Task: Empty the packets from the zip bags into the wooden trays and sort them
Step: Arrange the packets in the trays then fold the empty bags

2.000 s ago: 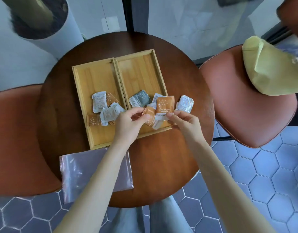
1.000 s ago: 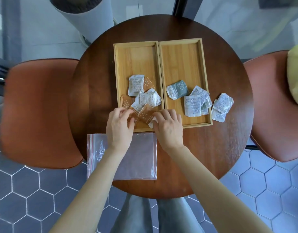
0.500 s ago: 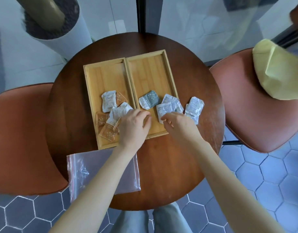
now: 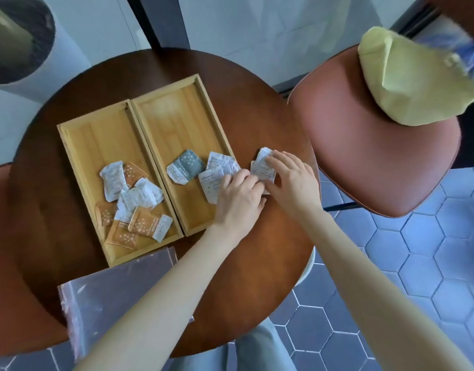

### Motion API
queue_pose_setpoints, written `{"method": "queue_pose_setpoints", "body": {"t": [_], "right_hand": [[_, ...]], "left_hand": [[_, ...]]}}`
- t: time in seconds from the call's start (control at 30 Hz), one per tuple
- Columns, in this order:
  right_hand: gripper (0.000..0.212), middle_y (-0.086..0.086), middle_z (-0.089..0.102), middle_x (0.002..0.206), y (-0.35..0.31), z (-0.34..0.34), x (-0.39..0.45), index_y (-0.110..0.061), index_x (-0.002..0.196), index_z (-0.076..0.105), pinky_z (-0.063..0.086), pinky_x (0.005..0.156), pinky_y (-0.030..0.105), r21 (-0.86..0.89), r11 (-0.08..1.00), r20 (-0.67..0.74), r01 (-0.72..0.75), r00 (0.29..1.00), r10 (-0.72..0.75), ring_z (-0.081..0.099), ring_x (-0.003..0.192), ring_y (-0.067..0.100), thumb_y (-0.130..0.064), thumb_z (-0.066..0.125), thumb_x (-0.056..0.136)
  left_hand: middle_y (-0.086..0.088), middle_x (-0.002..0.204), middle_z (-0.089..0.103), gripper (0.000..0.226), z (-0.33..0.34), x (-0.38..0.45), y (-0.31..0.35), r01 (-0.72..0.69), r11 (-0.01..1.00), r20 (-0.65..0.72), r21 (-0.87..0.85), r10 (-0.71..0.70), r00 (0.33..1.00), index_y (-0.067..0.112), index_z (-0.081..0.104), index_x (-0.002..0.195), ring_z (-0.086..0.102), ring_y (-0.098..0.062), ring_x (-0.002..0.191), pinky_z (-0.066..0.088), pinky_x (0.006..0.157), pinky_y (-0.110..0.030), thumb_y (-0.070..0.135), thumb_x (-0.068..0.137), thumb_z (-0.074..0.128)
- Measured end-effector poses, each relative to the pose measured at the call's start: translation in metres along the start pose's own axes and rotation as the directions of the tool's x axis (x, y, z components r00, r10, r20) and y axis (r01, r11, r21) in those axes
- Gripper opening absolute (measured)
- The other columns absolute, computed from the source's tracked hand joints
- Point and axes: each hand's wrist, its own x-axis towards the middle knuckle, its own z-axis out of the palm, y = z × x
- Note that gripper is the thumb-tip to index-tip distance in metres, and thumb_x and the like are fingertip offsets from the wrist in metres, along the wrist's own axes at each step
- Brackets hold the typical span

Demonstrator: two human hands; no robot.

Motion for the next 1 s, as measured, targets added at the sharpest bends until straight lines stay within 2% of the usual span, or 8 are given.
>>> {"method": "queue_pose_setpoints", "body": {"t": [0.27,0.4,0.47,0.57,0.67,0.83,0.93,1.0], "right_hand": [[0.023,0.010,0.072,0.107,0.005,0.003,-0.003,-0.011,0.099,0.070,0.050,0.074,0.042,-0.020,0.999,-0.160,0.036,0.986,-0.039,0.065,0.095,0.031,-0.014,0.064,0.076],[0.020,0.013,0.073,0.096,0.005,-0.002,0.000,-0.005,0.099,0.067,0.050,0.070,0.040,0.012,0.998,-0.184,0.057,0.981,-0.054,0.064,0.089,0.034,-0.008,0.058,0.082],[0.022,0.014,0.070,0.094,0.002,-0.006,0.002,-0.005,0.108,0.061,0.047,0.068,0.037,0.129,0.992,-0.154,-0.012,0.988,0.032,0.062,0.090,0.031,-0.012,0.051,0.090],[0.027,0.004,0.065,0.100,-0.002,-0.013,0.006,-0.012,0.119,0.052,0.046,0.062,0.027,0.387,0.909,-0.078,-0.157,0.976,0.202,0.058,0.084,0.019,-0.023,0.040,0.098],[0.026,0.000,0.061,0.103,-0.006,-0.019,0.012,-0.009,0.114,0.055,0.041,0.054,0.007,0.584,0.742,-0.007,-0.328,0.913,0.409,0.055,0.082,0.012,-0.019,0.038,0.098],[0.027,-0.003,0.062,0.084,-0.030,-0.024,0.025,-0.001,0.106,0.061,0.041,0.048,0.004,0.779,0.508,0.047,-0.369,0.841,0.538,0.056,0.068,0.002,-0.013,0.040,0.095],[0.023,0.003,0.063,0.088,-0.054,-0.024,0.036,-0.001,0.107,0.060,0.040,0.048,0.005,0.840,0.437,0.088,-0.323,0.874,0.478,0.055,0.066,0.002,-0.009,0.044,0.093],[0.022,0.002,0.063,0.085,-0.069,-0.022,0.045,-0.002,0.107,0.059,0.040,0.047,0.006,0.845,0.439,0.107,-0.304,0.902,0.419,0.055,0.061,0.001,-0.004,0.045,0.090]], "left_hand": [[0.003,0.073,0.070,0.005,0.009,0.013,0.003,-0.030,0.992,-0.024,0.122,0.033,0.999,0.016,0.071,0.075,0.064,-0.016,0.077,0.046,0.070,-0.031,0.018,0.071,0.074],[0.004,0.058,0.065,0.010,0.012,0.014,0.005,-0.088,0.974,-0.018,0.207,0.094,0.995,0.016,0.068,0.061,0.061,-0.016,0.066,0.042,0.062,-0.029,0.011,0.068,0.073],[0.003,0.056,0.064,0.013,0.009,0.015,0.004,-0.080,0.976,-0.029,0.201,0.088,0.996,0.015,0.065,0.059,0.060,-0.017,0.063,0.043,0.060,-0.029,0.009,0.067,0.073],[-0.004,0.062,0.068,0.008,0.001,0.015,0.003,-0.017,0.999,-0.080,0.048,0.021,0.997,0.010,0.065,0.065,0.062,-0.021,0.066,0.047,0.061,-0.031,0.007,0.070,0.071],[-0.007,0.066,0.067,0.010,-0.017,0.007,0.002,0.093,0.971,-0.170,-0.219,-0.132,0.977,0.005,0.064,0.073,0.061,-0.021,0.061,0.048,0.056,-0.029,0.011,0.080,0.059],[-0.001,0.069,0.062,0.014,-0.052,-0.019,-0.018,0.344,0.721,-0.167,-0.602,-0.535,0.828,0.004,0.062,0.081,0.054,-0.008,0.059,0.038,0.050,-0.010,0.014,0.088,0.056],[-0.001,0.071,0.060,0.014,-0.056,-0.032,-0.042,0.503,0.519,-0.059,-0.692,-0.734,0.677,0.001,0.063,0.087,0.056,-0.014,0.065,0.040,0.058,-0.016,0.013,0.089,0.055],[-0.006,0.078,0.064,0.017,-0.051,-0.039,-0.057,0.597,0.445,0.023,-0.667,-0.789,0.614,-0.001,0.063,0.093,0.059,-0.018,0.073,0.041,0.062,-0.023,0.013,0.090,0.053]]}}
